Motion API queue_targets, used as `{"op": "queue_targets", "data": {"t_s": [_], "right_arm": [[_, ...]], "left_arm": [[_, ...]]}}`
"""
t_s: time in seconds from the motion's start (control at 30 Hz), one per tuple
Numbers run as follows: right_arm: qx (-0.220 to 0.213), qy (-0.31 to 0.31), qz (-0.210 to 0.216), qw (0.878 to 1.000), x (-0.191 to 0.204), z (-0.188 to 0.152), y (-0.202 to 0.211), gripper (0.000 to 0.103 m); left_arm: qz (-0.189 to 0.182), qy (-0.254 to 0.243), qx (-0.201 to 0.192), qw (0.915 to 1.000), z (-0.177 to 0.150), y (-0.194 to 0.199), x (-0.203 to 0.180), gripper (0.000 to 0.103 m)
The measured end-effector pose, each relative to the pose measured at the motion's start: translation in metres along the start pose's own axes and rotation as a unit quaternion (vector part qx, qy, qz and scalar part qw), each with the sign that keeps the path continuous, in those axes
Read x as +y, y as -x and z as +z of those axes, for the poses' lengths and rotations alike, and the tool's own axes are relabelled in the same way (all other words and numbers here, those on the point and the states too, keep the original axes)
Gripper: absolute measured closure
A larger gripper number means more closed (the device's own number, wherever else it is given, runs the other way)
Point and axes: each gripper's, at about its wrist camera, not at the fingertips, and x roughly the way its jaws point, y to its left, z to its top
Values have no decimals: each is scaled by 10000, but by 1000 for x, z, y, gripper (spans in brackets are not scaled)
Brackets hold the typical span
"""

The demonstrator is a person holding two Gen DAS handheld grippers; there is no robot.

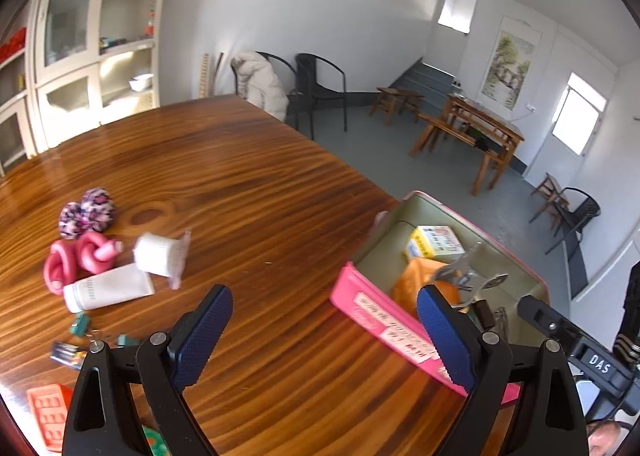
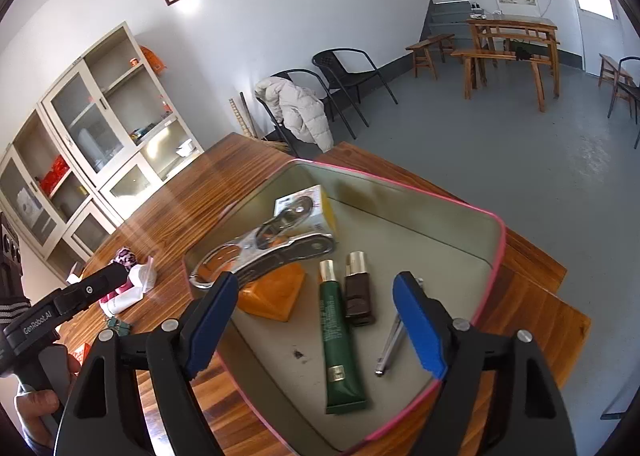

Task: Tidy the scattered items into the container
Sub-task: 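Move both grippers back over the items on the table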

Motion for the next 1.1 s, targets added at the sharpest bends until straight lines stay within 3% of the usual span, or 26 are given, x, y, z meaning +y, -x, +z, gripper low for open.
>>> {"op": "queue_targets", "data": {"t_s": [0.2,0.33,0.43,0.77,0.87,0.97,1.1], "right_arm": [[-198,436,196,9987,39,-7,7,15],[-296,784,403,9957,68,-13,7,1],[-338,1032,548,9926,89,-20,7,1],[-174,1573,1182,9803,143,-44,-3,1],[-530,1456,1422,9776,155,-42,5,1],[-1234,1269,1751,9685,165,-35,23,1],[-2130,1495,2516,9322,186,-36,30,0]], "left_arm": [[262,156,-183,9994,-4,26,31,8],[524,285,-271,9978,-12,45,55,8],[785,403,-307,9956,-22,60,76,8],[1712,1167,-534,9768,-73,96,149,8],[1721,1400,-494,9738,-86,94,162,8],[1770,1493,-407,9720,-96,90,166,8],[1975,1408,-406,9693,-103,89,162,8]]}}
